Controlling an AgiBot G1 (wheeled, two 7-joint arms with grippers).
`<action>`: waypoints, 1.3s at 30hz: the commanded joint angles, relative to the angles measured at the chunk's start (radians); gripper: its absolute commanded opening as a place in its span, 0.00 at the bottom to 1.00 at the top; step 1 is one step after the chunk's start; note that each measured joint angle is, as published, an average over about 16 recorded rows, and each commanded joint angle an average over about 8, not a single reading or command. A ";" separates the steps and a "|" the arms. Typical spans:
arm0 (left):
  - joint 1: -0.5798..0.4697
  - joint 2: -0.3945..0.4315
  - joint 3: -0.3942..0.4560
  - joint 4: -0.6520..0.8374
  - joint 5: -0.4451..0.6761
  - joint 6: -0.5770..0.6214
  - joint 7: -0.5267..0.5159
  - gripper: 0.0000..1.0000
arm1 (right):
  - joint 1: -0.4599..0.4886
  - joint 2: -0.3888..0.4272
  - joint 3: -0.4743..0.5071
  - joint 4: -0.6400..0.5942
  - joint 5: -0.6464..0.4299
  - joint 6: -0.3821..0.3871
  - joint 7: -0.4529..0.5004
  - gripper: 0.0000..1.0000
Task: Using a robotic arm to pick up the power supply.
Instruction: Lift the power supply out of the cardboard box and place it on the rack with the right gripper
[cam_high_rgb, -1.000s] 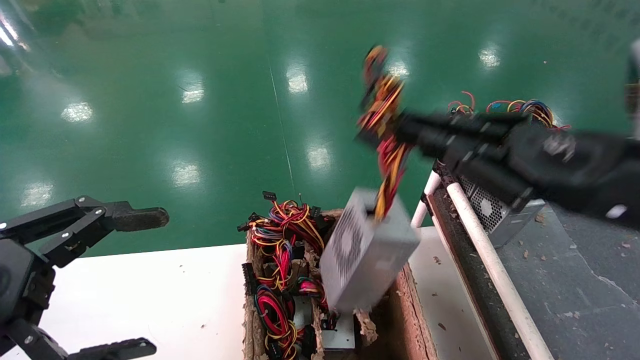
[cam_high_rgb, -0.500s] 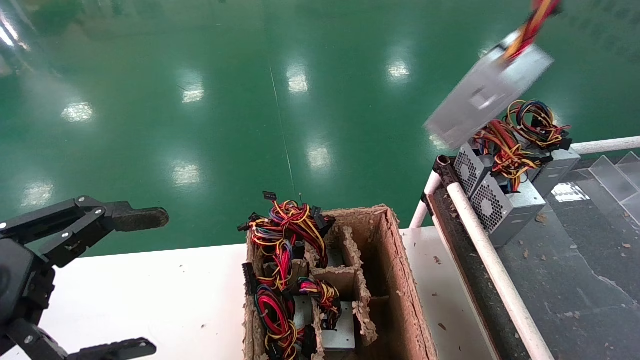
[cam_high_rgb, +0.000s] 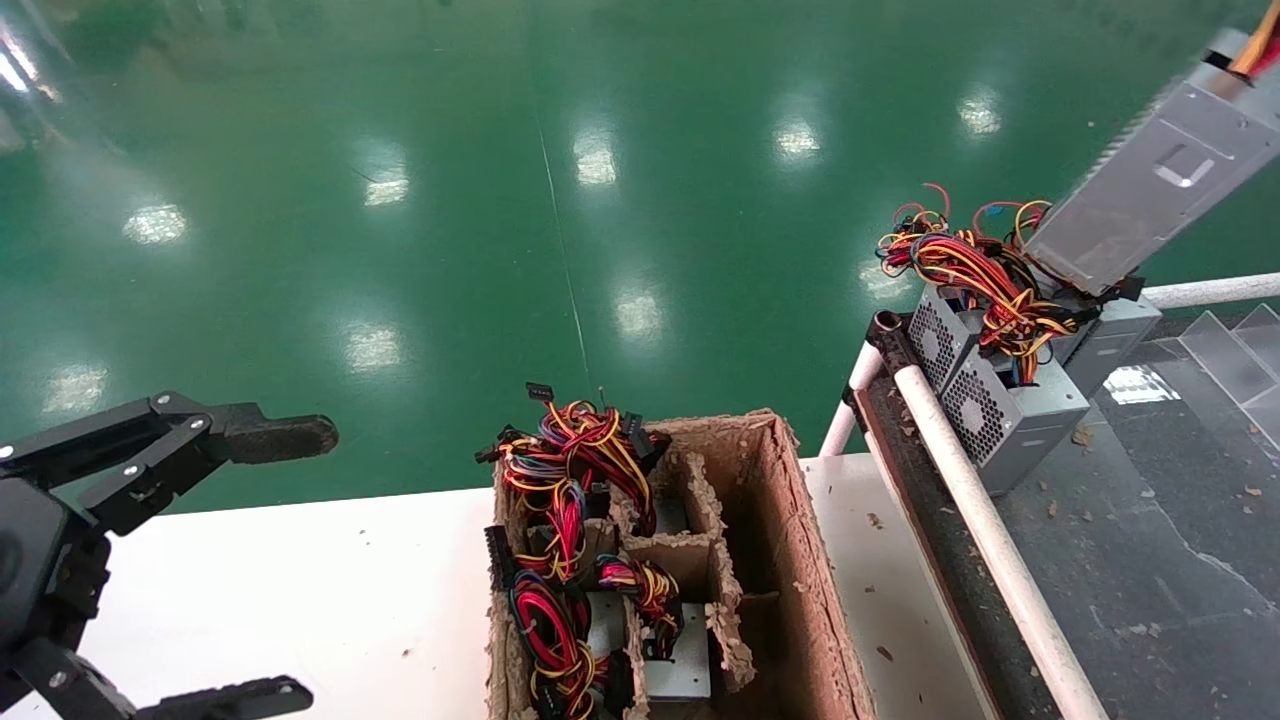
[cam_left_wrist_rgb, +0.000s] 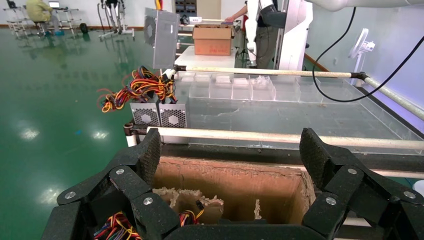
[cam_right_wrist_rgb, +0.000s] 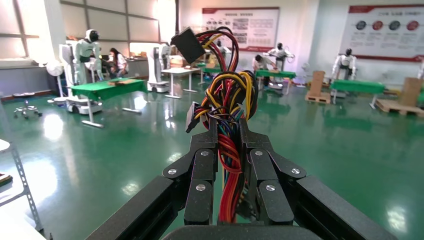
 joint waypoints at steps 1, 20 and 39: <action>0.000 0.000 0.000 0.000 0.000 0.000 0.000 1.00 | 0.020 0.015 -0.005 -0.034 -0.009 -0.018 -0.005 0.00; 0.000 0.000 0.001 0.000 -0.001 0.000 0.001 1.00 | -0.076 0.171 -0.093 -0.081 -0.074 -0.048 -0.076 0.00; -0.001 -0.001 0.002 0.000 -0.001 0.000 0.001 1.00 | -0.293 0.190 -0.185 0.090 0.032 -0.054 -0.145 0.00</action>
